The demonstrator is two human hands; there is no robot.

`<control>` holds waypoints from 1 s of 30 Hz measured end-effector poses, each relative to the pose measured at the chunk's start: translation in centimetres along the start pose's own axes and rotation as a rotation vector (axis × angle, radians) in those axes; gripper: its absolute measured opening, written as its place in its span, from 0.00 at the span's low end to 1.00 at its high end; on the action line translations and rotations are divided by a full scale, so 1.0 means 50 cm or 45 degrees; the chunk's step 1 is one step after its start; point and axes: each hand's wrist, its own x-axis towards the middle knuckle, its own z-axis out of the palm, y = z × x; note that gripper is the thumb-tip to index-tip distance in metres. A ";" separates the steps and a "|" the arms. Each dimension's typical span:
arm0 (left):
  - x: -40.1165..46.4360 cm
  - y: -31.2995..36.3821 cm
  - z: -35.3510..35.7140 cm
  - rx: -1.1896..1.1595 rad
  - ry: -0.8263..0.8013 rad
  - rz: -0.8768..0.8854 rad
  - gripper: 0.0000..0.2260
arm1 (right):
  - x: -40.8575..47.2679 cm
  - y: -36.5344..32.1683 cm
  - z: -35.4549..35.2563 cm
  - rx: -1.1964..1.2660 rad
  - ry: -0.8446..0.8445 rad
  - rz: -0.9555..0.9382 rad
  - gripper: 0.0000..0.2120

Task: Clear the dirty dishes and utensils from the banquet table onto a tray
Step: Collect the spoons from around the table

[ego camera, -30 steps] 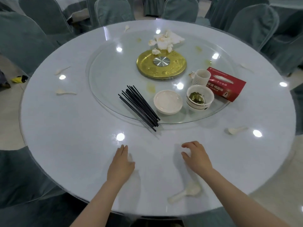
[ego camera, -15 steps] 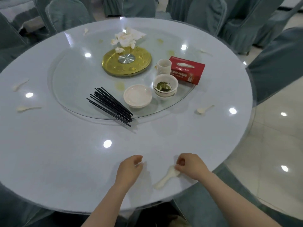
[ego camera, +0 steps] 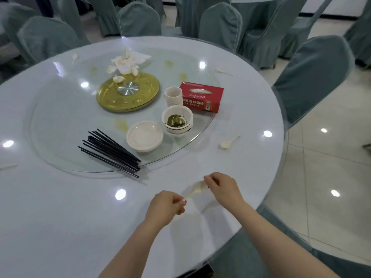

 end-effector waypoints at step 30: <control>-0.183 -0.168 -0.171 -0.734 0.740 -0.317 0.08 | 0.116 -0.146 0.108 -0.107 -0.052 -0.390 0.12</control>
